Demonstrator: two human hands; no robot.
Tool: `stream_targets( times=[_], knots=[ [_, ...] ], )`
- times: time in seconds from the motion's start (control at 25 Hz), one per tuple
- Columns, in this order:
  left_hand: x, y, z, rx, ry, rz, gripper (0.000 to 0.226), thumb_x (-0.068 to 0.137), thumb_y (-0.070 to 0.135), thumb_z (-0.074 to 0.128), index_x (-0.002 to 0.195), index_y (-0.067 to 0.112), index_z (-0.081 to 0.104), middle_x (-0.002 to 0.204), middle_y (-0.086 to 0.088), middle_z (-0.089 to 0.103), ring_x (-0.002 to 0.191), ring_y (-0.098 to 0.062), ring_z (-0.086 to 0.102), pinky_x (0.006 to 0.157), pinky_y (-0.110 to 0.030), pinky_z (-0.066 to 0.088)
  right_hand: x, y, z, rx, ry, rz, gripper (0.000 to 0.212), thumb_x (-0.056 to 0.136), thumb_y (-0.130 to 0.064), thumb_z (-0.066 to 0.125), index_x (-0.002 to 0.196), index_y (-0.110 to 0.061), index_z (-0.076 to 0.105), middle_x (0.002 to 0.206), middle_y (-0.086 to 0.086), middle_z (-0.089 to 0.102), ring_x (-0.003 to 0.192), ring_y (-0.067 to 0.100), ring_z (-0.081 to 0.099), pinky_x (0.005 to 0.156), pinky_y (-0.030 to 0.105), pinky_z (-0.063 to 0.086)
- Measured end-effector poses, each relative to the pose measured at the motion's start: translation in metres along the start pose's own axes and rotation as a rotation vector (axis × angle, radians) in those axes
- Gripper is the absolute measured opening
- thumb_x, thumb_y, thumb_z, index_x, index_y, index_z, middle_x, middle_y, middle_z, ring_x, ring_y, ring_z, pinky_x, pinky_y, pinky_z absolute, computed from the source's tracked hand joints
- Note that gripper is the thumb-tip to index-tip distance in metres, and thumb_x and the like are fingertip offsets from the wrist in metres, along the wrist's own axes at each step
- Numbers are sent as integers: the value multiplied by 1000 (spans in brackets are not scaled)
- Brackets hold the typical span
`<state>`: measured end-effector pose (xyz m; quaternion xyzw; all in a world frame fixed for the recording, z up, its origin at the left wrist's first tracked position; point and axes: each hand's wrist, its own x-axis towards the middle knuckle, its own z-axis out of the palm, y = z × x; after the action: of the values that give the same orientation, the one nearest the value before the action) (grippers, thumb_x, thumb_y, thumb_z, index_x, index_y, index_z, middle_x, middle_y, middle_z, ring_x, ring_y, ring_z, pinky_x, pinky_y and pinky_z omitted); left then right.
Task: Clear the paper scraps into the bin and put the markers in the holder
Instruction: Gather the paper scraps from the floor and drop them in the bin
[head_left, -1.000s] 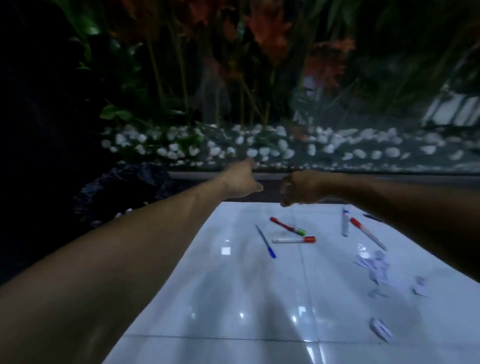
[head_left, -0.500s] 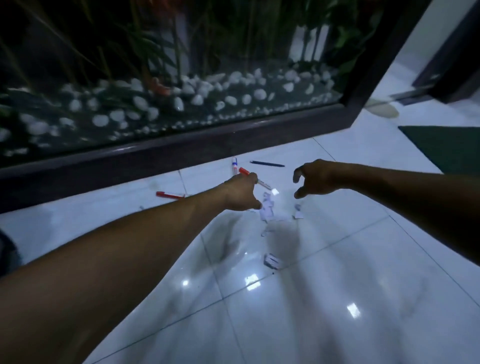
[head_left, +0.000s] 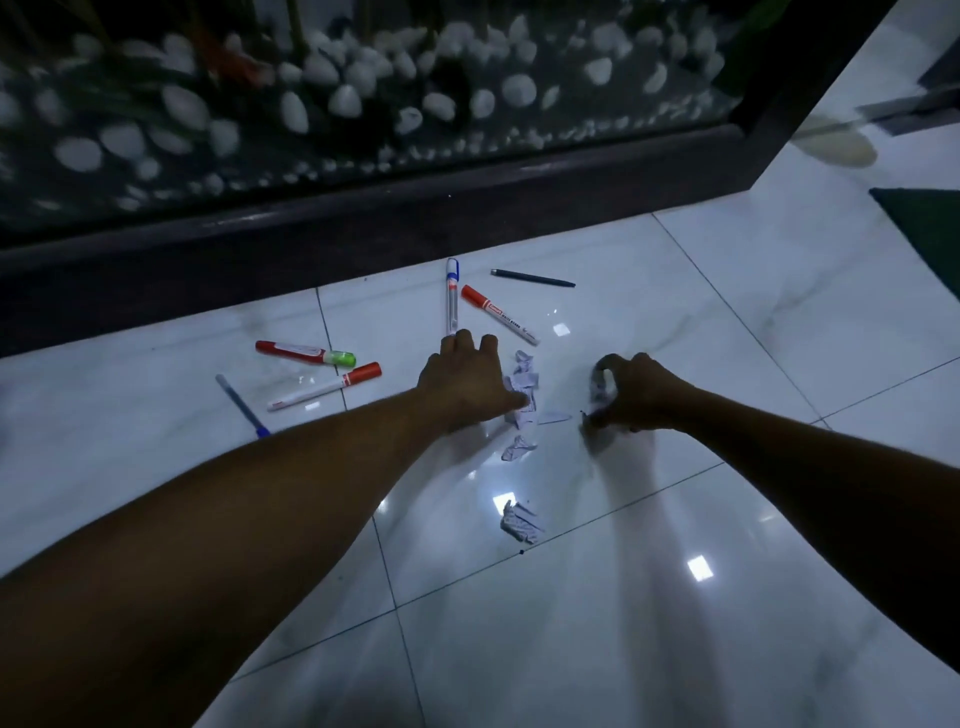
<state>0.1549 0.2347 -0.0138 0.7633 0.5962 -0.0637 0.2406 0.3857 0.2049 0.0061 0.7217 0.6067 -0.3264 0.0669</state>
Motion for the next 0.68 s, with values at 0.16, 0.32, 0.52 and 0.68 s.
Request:
stream_targets(
  times=[0.16,0.32,0.52,0.68],
  knots=[
    [23,12,6,-64,28,-4,87,84,71,55,149,16,34,152,-17,35,140,-37,35,108,-48,38,16,-1,8,38,60,-136,61,73,-40,86,123,-17,60,109,9,66,87,23,67,75,31,53],
    [30,20,8,-60,-30,54,71,88,61,56,143,17,44,145,-15,39,133,-35,39,107,-46,39,10,-9,18,93,1,-250,50,79,-34,82,123,-17,65,111,4,68,100,20,64,85,30,50],
    [3,11,4,-111,-198,157,63,89,53,64,139,19,51,143,-16,39,127,-33,48,106,-39,40,-7,-15,23,-31,-91,-369,51,82,-34,79,128,-20,63,115,3,67,100,14,63,86,26,49],
    [-36,-7,9,-112,-315,240,74,83,57,71,143,20,46,140,-10,42,124,-28,50,104,-36,45,-32,-20,38,-148,-149,-444,54,80,-37,79,128,-20,61,113,3,63,97,15,64,85,28,52]
  ],
)
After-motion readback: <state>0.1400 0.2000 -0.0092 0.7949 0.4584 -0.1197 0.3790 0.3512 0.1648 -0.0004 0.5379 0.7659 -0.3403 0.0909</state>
